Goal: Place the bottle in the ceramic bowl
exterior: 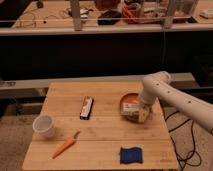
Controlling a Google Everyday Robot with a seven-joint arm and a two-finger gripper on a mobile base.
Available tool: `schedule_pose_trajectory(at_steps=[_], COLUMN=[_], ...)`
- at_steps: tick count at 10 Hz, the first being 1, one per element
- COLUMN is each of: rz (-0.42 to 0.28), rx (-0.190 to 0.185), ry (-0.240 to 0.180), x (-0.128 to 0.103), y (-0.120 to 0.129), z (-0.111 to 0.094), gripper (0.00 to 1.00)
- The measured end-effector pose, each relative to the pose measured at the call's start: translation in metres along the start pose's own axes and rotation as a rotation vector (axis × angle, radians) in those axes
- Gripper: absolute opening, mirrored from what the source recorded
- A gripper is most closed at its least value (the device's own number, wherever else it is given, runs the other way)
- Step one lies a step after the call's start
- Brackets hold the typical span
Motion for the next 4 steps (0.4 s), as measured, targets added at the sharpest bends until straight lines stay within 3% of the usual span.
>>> schedule_pose_trajectory(at_steps=[4], rz=[0.009], rx=[0.005], ry=[-0.003], x=[0.0002], y=[0.0007], z=[-0.0006], gripper=[0.80])
